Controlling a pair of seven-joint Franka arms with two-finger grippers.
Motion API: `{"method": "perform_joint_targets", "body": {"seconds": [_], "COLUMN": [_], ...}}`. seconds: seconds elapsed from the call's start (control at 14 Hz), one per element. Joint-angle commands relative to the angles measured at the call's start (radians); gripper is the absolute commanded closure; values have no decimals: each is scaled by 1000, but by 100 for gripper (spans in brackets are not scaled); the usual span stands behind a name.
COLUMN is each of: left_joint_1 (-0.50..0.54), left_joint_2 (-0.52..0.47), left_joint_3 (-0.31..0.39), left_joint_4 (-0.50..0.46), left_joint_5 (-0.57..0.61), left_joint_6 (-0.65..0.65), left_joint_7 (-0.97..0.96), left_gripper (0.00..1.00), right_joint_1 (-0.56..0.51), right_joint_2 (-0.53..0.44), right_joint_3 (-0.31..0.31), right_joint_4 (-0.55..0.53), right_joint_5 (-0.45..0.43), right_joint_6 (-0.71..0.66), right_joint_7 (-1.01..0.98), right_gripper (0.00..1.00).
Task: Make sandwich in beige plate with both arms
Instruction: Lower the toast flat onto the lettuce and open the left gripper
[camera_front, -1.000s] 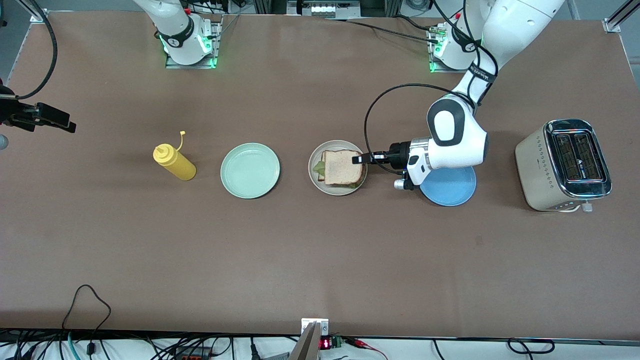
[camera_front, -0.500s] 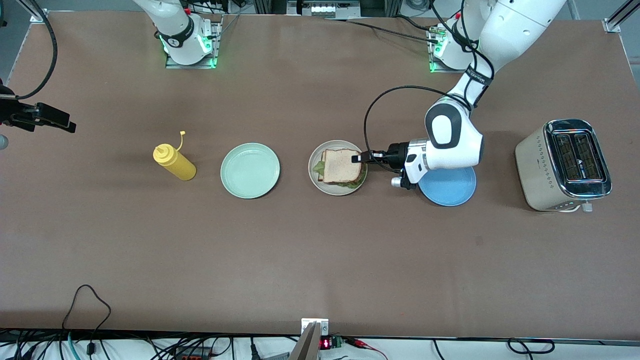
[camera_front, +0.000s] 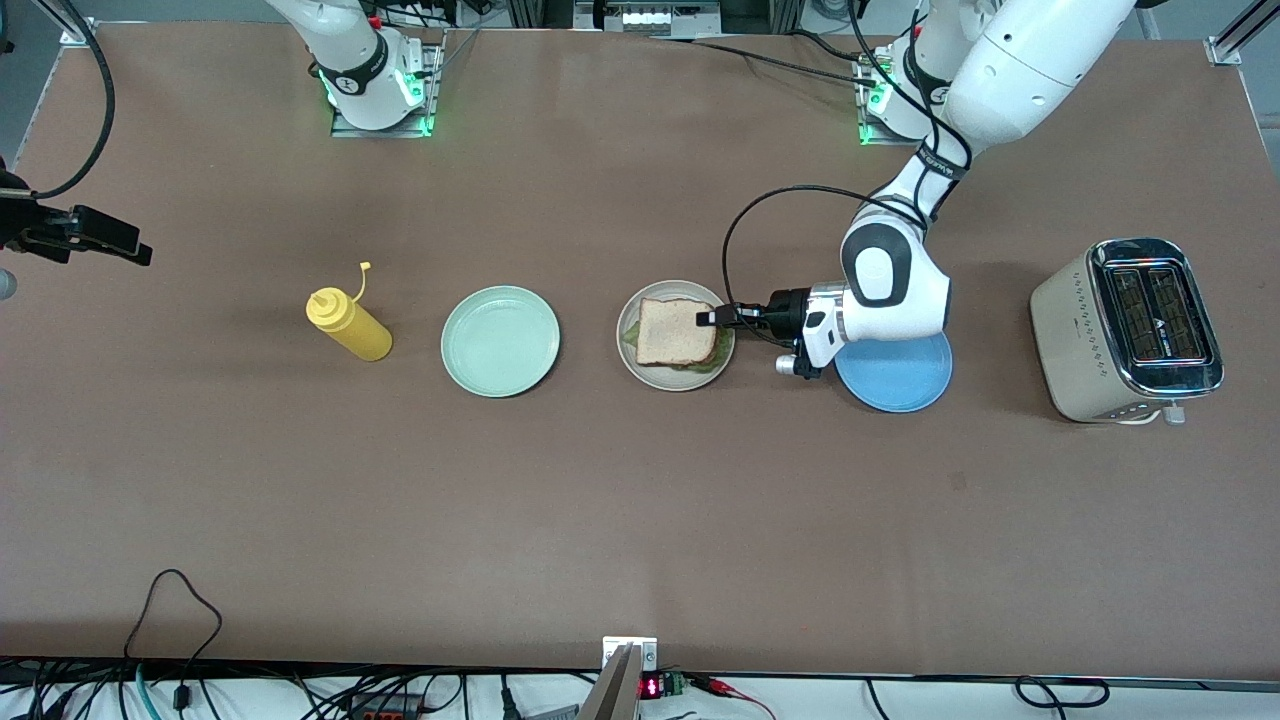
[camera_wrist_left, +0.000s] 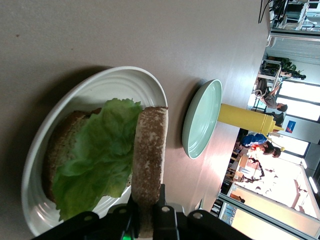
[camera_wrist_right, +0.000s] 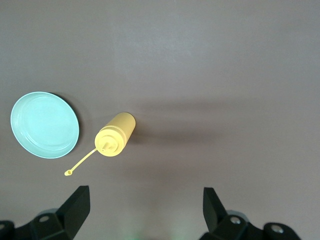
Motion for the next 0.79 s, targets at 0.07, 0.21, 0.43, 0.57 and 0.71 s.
{"method": "perform_joint_targets", "body": {"seconds": [0.07,0.21,0.43,0.57,0.71], "left_joint_1": [-1,-1,8,16,22], "left_joint_2": [-14,-29,-77,-123,-188], "left_joint_3": [-3,-2,-2,-2,-2], "left_joint_4": [5,4,-28,-65,-117], "left_joint_5": [-29,-28,-22,-20,-19], "left_joint_6": [1,1,-2,-1,-2], "left_joint_7": [13,16,19,19,19], "left_gripper": [0,0,0,0,0], "right_joint_1": [-1,-1,-1,-1,-2], "right_joint_2": [3,3,3,3,3], "right_joint_3": [3,3,3,3,3], "right_joint_4": [15,15,15,15,15], "right_joint_5": [-6,-4,-4,-4,-6], "right_joint_6": [-14,-14,-14,-14,-12], "right_joint_7": [16,14,14,16,14], "right_gripper": [0,0,0,0,0]}}
